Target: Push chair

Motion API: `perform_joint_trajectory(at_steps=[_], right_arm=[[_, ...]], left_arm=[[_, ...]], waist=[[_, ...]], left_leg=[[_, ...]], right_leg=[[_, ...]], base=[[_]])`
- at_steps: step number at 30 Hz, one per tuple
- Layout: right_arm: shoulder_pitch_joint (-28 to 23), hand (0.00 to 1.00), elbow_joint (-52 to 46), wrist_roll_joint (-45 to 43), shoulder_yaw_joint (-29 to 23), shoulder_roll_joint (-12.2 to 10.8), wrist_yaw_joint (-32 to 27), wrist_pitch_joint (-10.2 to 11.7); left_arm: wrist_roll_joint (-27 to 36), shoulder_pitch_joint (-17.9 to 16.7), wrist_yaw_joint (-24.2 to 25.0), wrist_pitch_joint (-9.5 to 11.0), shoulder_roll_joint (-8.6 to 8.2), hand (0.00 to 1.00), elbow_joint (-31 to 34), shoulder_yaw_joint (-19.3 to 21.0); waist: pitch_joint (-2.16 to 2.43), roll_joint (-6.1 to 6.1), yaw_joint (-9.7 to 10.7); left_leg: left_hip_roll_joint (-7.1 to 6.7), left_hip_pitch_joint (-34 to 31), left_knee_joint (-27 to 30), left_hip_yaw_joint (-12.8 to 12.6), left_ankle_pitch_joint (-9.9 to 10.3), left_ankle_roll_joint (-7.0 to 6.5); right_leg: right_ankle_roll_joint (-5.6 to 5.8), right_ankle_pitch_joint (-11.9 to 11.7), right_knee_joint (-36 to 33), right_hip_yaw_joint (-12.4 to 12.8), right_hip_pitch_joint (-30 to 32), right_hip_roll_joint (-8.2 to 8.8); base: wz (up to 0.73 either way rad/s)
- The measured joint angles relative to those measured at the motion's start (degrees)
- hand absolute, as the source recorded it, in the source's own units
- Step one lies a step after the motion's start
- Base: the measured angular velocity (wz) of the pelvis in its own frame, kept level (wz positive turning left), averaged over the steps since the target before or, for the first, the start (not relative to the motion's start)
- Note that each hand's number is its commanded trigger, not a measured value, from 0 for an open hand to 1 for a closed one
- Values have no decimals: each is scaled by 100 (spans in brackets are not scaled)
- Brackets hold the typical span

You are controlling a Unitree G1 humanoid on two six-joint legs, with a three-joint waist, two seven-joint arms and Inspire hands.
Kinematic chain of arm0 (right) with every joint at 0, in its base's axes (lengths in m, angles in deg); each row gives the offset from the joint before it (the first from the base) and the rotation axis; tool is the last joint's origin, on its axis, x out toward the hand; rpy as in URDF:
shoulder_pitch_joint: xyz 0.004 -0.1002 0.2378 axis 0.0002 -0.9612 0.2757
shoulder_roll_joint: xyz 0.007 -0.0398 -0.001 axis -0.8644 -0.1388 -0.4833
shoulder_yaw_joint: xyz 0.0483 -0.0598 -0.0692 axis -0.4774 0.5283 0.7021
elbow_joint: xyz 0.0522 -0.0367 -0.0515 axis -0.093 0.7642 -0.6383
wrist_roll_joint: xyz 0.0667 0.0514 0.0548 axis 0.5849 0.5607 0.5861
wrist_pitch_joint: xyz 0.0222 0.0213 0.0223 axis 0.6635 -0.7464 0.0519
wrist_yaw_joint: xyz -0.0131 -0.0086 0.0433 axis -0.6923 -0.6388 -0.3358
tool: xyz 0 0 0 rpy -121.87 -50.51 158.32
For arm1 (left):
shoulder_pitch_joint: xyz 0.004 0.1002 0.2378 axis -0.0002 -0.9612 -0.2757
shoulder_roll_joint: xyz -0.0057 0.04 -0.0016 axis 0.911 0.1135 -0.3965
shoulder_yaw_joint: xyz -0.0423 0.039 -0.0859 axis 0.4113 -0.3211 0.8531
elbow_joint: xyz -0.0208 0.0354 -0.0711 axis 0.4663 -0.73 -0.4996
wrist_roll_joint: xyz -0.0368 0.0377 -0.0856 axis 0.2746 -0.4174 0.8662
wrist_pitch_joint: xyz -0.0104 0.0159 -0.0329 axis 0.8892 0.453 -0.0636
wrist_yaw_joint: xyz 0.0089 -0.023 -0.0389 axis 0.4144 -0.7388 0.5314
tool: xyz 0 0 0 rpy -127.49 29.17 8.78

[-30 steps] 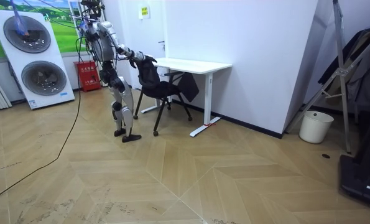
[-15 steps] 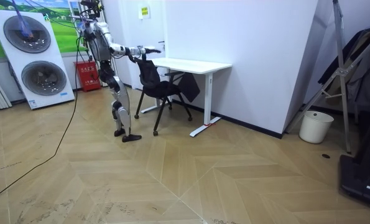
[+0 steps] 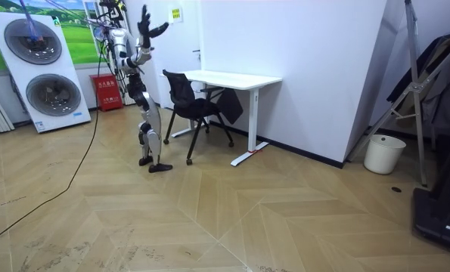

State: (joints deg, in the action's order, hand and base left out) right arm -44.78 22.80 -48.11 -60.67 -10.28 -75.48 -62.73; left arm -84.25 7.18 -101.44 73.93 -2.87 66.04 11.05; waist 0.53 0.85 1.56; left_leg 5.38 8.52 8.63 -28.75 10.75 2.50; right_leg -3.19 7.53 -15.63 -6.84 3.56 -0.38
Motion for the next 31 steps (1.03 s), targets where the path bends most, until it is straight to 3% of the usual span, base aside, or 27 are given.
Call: perform_joint_trajectory(at_steps=[2, 3, 6, 8, 9, 10, 11, 13, 16, 19, 24, 28, 31], right_arm=[[-183, 0, 358, 398, 141, -178, 90, -60], [-272, 0, 462, 470, 155, -245, 112, -57], [-719, 0, 1243, 1102, 367, -547, 247, -53], [-905, 0, 2192, 1690, 486, -952, 505, -62], [-931, 0, 2454, 1816, 489, -1046, 575, -70], [-987, 0, 3062, 1997, 597, -1145, 705, -83], [-985, 0, 3728, 2040, 716, -1205, 931, -109], [-987, 0, 4639, 2134, 834, -1378, 1235, -114], [-917, 0, 6022, 2304, 1310, -1583, 1802, -248], [-667, 0, 7054, 2277, 1870, -1608, 2286, -386], [-126, 0, 7960, 2276, 2590, -1642, 2763, -755], [388, 0, 7884, 2434, 2692, -1686, 2939, -929], [773, 0, 7770, 2440, 3196, -1762, 3025, -970]], left_arm=[[611, -144, 26, -46, -104, 0, -697, -16], [732, -172, 24, -56, -130, 0, -870, -21], [1363, -454, 42, -69, -266, 0, -1492, -190], [1823, -551, 165, -68, -508, 0, -1986, -272], [1908, -559, 215, -69, -569, 0, -2163, -285], [2002, -638, 363, -69, -669, 0, -2584, -382], [2050, -752, 584, -64, -788, 0, -2970, -403], [2051, -863, 868, -66, -910, 0, -3641, -463], [1958, -1049, 1383, -81, -1093, 0, -4503, -667], [1695, -1041, 1933, -293, -1233, 0, -5254, -1093], [1600, -712, 2556, -822, -1242, 0, -5746, -1940], [1244, 53, 2754, -1322, -1210, 0, -5675, -2269], [1013, 471, 2782, -1436, -1191, 0, -5199, -2930]], waist=[[-3, -29, -66], [20, 5, -83], [12, 6, -219], [17, 52, -270], [8, 56, -319], [28, 130, -355], [48, 188, -358], [57, 264, -335], [61, 253, -351], [61, 201, -341], [17, 97, -347], [0, 96, -281], [-26, 97, -174]], left_leg=[[23, -25, 7, 10, 44, 41], [34, -15, 16, 11, 54, 54], [31, -24, 22, 152, 101, 50], [41, -29, -4, 223, 145, 56], [42, -28, -5, 229, 164, 61], [37, -19, -6, 301, 213, 52], [12, -29, -13, 559, 279, 26], [-16, -20, -13, 715, 338, 0], [-31, 44, -13, 737, 396, -16], [-81, 31, 9, 891, 426, -64], [-108, 122, -4, 1058, 475, -145], [-120, 94, 11, 1085, 477, -181], [-130, 62, 6, 1082, 470, -191]], right_leg=[[-37, 12, -16, 211, 90, -127], [-49, 5, 4, 232, 90, -148], [-137, -40, 26, 365, 141, -245], [-137, -40, 114, 357, 106, -271], [-133, -38, 123, 358, 104, -275], [-129, -36, 149, 356, 96, -285], [-115, -11, 155, 364, 81, -299], [-77, 38, 145, 380, 65, -303], [-49, 110, 83, 405, 40, -299], [6, 140, 77, 506, 53, -297], [76, 123, 100, 486, -78, -266], [109, -1, 256, 409, -138, -260], [101, -57, 341, 351, -138, -264]], base=[[-35], [-23], [-26], [0], [-11], [-17], [-17], [-3], [-3], [0], [4], [2], [1]])
